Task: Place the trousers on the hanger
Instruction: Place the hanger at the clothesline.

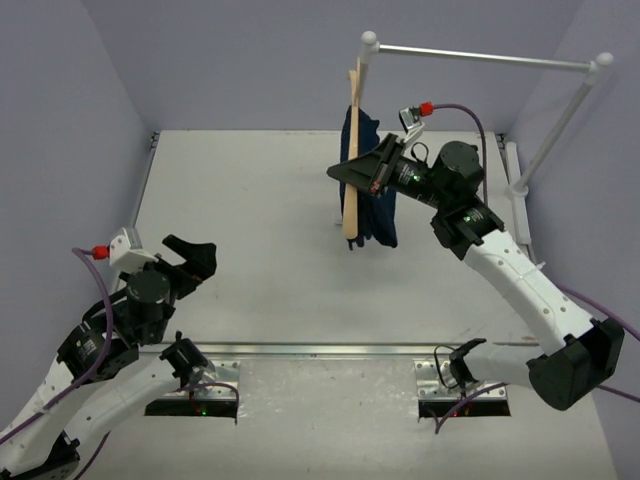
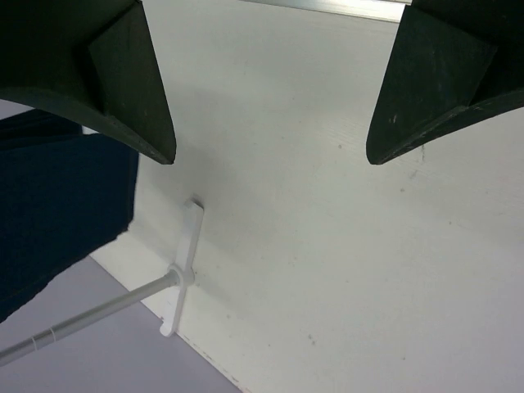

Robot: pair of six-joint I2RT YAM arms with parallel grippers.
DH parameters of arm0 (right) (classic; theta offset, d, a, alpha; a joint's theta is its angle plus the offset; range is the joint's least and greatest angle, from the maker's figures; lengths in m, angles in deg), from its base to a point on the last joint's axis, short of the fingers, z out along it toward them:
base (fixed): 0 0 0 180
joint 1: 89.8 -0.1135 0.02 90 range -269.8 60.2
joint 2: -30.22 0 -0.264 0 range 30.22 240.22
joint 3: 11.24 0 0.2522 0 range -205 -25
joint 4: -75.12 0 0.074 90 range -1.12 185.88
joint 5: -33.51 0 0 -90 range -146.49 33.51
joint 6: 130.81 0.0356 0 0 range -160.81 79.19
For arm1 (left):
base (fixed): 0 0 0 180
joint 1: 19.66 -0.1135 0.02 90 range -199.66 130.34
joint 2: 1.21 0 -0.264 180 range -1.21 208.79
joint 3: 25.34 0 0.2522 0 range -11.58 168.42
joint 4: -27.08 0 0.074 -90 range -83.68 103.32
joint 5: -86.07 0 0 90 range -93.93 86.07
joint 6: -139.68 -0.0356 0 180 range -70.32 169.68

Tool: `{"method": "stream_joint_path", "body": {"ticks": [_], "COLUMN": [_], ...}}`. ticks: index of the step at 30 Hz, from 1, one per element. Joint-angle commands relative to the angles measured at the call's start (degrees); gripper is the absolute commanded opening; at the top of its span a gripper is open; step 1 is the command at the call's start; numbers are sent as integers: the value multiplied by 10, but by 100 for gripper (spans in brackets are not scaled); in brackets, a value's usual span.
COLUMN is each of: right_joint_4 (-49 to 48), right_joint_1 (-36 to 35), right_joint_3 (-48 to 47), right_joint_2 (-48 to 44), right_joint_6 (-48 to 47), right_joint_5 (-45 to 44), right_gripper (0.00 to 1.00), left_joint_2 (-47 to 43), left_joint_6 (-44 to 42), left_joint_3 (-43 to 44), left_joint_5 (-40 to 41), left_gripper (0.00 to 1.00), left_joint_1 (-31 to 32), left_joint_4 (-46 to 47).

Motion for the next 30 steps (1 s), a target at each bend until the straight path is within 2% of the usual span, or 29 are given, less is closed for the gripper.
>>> {"method": "stream_joint_path", "body": {"ticks": [1, 5, 8, 12, 23, 26, 30], "right_joint_4": [-70, -75, -136, -139, 17, 64, 67], "right_joint_1": [97, 174, 218, 256, 305, 306, 312], "right_joint_3": [-12, -2, 31, 37, 18, -4, -36], "right_joint_2": [-29, -23, -22, -35, -94, -93, -59], "right_joint_6": [55, 90, 140, 126, 0, -47, -61], "right_joint_5": [108, 184, 213, 229, 212, 178, 182], "right_gripper": [0, 0, 0, 0, 0, 0, 0], "left_joint_2": [10, 13, 22, 38, 42, 38, 35], "left_joint_6": [-14, -22, -28, -37, -45, -44, -45], "left_joint_3": [-2, -2, -3, -4, -9, -9, -9], "left_joint_5": [0, -2, -2, -3, -7, -8, -11], "left_gripper": [100, 100, 100, 100, 100, 100, 100], "left_joint_1": [-4, -3, -4, -3, -2, -3, -4], "left_joint_4": [22, 30, 34, 42, 53, 52, 52]}}
